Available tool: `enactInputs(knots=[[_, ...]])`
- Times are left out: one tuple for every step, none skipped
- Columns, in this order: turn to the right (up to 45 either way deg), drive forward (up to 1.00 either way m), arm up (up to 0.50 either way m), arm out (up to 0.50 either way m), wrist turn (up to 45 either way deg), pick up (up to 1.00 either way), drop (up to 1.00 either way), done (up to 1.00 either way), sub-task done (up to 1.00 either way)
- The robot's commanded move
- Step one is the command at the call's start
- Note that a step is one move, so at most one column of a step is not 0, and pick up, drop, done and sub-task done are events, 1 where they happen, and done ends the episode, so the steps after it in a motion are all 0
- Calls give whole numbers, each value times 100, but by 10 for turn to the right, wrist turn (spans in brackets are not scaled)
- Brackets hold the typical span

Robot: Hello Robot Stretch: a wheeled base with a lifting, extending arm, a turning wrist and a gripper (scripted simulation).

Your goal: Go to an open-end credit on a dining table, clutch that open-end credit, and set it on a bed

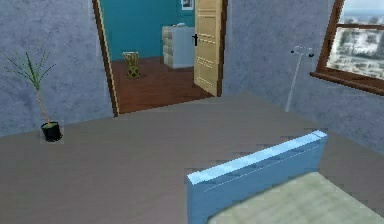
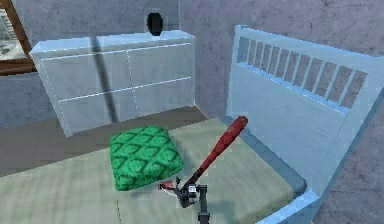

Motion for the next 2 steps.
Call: enactInputs(knots=[[0, 0, 10, 0, 0, 0, 0, 0, 0], [0, 0, 0, -8, 0, 0, 0, 0, 0]])
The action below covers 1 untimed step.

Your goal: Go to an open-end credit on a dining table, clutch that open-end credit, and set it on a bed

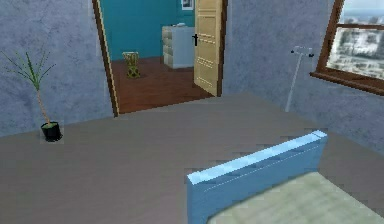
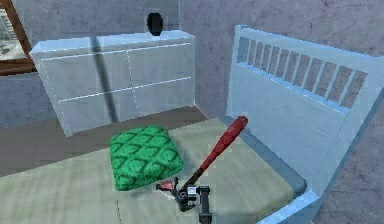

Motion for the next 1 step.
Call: enactInputs(knots=[[0, 0, 0, 0, 0, 0, 0, 100, 0]])
